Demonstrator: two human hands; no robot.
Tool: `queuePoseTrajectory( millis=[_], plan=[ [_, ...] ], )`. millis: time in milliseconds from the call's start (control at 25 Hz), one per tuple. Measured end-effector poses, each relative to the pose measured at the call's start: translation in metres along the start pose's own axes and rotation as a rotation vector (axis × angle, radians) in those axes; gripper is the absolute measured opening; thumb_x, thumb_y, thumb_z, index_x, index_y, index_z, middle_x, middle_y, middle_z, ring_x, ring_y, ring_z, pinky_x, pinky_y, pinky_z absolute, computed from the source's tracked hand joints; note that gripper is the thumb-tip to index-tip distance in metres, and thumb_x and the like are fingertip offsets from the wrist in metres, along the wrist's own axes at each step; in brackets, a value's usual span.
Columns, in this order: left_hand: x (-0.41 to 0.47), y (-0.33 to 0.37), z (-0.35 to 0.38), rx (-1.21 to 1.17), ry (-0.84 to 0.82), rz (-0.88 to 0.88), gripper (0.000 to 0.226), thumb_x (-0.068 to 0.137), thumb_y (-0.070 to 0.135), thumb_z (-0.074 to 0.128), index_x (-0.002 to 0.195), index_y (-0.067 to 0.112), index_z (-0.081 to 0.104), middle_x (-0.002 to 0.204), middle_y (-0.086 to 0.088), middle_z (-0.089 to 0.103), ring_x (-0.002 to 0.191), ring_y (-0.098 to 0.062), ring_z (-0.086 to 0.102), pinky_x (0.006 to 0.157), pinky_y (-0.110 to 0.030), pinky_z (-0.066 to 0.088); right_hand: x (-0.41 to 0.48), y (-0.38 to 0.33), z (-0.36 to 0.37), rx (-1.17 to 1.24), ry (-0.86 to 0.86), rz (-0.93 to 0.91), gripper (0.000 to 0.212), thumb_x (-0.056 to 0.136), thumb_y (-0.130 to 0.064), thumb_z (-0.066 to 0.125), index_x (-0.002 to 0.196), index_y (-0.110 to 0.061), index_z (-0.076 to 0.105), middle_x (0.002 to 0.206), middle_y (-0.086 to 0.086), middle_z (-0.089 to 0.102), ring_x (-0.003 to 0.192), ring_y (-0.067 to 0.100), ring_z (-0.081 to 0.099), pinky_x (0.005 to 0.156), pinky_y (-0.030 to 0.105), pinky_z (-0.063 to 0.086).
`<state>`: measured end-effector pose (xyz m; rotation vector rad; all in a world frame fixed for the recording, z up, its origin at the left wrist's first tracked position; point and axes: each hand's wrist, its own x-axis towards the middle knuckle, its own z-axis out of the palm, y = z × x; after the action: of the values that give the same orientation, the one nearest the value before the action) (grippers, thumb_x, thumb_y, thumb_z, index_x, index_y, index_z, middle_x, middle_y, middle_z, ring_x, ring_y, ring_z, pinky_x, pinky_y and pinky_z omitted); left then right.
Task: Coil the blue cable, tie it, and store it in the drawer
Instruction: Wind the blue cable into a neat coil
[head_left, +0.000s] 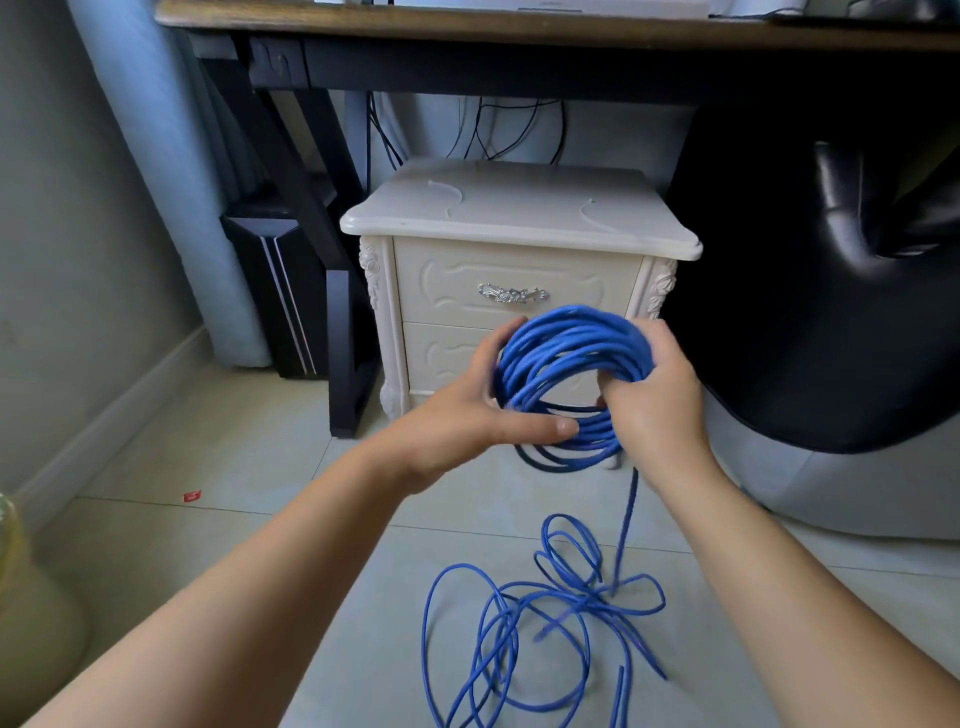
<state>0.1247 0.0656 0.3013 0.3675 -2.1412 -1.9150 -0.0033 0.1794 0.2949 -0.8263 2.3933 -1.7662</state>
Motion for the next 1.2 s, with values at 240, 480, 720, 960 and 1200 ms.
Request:
queuePoseTrajectory(
  millis=[240,480,720,960,1200],
  plan=[
    [0.003,-0.007,0.014,0.479,0.349,0.104,0.061,0.078,0.006,0.072,0.129,0.029,0.048,0.09,0.011,0.065,0.068,0.005,0.06,0.061,-0.006,0.044,-0.017,-0.002,0.012,-0.372,-0.137,-0.241,0.052,0.073,-0.004,0.059,0.118,-0.03,0.058,0.108,-0.006,0.066,0.095,0.022,0.061,0.082,0.04,0.051],
    [0.008,-0.007,0.018,0.163,0.417,0.069,0.02,0.084,0.008,0.071,0.099,0.019,0.064,0.071,0.006,0.065,0.063,-0.008,0.058,0.064,-0.025,0.05,-0.013,-0.006,0.003,-0.179,-0.187,-0.012,0.042,0.075,-0.019,0.069,0.111,-0.037,0.057,0.09,-0.01,0.067,0.082,0.017,0.063,0.074,0.035,0.052],
    [0.017,-0.008,0.019,-0.412,0.623,-0.024,0.021,0.089,0.006,0.065,0.109,0.008,0.059,0.069,-0.003,0.058,0.065,-0.019,0.056,0.069,-0.034,0.051,-0.014,0.002,0.009,0.412,-0.252,0.286,0.038,0.075,-0.021,0.078,0.105,-0.038,0.061,0.094,-0.003,0.072,0.095,0.025,0.072,0.079,0.043,0.059],
    [0.021,-0.021,0.034,-0.656,0.551,-0.166,0.019,0.092,0.02,0.065,0.109,0.012,0.06,0.074,-0.001,0.063,0.073,-0.017,0.064,0.074,-0.036,0.048,-0.022,0.008,0.024,0.639,-0.071,0.353,0.036,0.072,-0.009,0.075,0.101,-0.022,0.06,0.087,0.005,0.069,0.087,0.029,0.071,0.091,0.052,0.055],
    [0.016,-0.009,0.012,-0.15,0.372,-0.059,0.054,0.082,0.009,0.076,0.13,0.021,0.054,0.107,0.004,0.067,0.085,-0.008,0.067,0.077,-0.019,0.054,-0.008,0.007,0.004,0.27,-0.105,0.142,0.037,0.065,0.001,0.063,0.088,-0.028,0.061,0.07,-0.007,0.062,0.066,0.017,0.059,0.067,0.036,0.052]
  ],
)
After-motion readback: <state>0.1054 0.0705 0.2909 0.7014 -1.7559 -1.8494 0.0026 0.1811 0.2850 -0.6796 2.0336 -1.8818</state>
